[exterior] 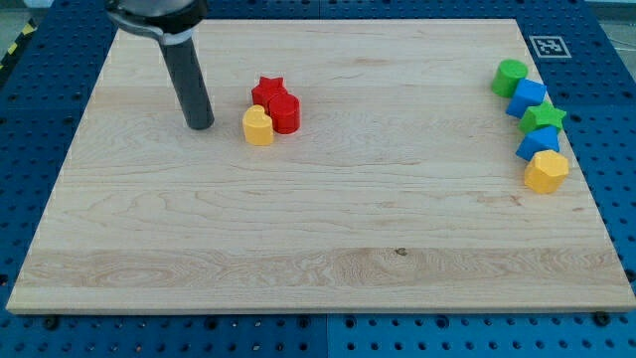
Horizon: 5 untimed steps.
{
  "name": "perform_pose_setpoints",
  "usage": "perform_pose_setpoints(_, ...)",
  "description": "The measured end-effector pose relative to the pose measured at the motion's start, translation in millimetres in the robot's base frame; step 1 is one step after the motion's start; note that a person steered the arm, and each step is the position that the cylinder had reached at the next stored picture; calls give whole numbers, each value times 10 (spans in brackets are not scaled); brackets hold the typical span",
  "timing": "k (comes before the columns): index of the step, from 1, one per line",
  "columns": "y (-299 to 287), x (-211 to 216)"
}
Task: Separate the yellow heart from red blocks
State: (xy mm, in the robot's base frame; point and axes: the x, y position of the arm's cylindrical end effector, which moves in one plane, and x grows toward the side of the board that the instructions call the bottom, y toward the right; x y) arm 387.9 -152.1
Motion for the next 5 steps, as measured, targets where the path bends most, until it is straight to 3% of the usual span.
perform_pose_setpoints(5,839,139)
